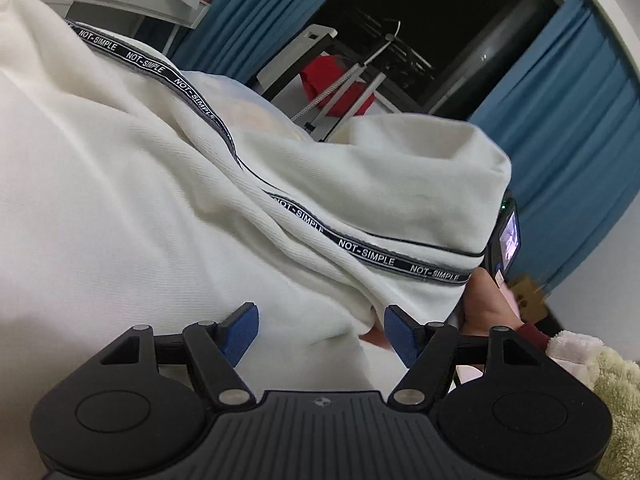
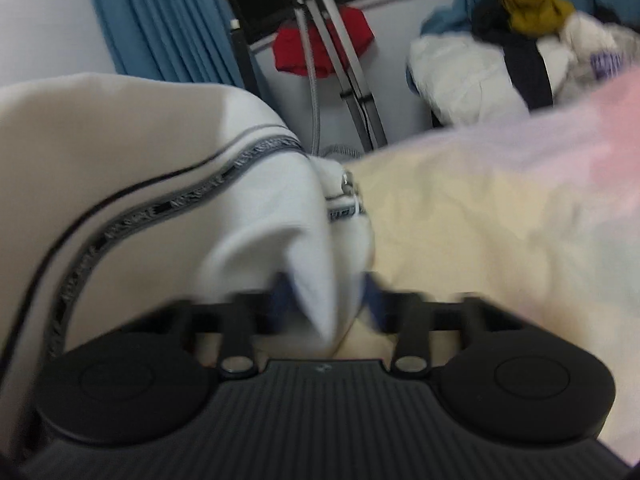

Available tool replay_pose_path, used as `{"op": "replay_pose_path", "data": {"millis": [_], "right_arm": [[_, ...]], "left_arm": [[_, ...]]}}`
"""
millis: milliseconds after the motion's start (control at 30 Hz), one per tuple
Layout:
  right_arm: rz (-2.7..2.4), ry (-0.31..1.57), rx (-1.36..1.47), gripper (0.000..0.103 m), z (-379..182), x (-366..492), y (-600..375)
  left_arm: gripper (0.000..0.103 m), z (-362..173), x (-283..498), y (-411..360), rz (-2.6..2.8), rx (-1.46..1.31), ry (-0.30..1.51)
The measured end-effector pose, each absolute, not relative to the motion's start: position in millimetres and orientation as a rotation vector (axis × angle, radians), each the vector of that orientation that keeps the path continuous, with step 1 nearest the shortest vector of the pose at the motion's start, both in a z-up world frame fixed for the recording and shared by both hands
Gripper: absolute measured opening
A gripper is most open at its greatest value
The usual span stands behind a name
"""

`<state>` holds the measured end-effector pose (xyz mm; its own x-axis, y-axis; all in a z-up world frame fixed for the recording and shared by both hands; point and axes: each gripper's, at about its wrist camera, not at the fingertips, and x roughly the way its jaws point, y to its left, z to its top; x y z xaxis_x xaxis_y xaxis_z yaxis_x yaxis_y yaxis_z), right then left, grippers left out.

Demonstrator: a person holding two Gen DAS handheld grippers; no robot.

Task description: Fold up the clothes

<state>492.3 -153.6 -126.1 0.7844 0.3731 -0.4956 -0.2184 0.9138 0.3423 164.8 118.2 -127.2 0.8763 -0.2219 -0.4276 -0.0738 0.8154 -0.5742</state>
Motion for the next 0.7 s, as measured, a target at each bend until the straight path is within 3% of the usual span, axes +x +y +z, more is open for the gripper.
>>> {"op": "replay_pose_path", "data": {"millis": [233,467,700], "right_arm": [[0.193,0.434,0.200,0.012,-33.8,433.7,-188.9],[-0.034,0.344,0.071,0.012,79.4,372.5,-298.9],[-0.183,0.364,-0.008,0.012,120.9,337.7,-394.6]], "left_arm": [[0.071,-119.9,149.3,128.2,-0.089,-0.660,0.456],[0.071,-97.0,129.8,122.6,-0.107,-0.618,0.407],[0.071,-95.4,128.6,119.3,-0.099,-0.599,0.400]]}}
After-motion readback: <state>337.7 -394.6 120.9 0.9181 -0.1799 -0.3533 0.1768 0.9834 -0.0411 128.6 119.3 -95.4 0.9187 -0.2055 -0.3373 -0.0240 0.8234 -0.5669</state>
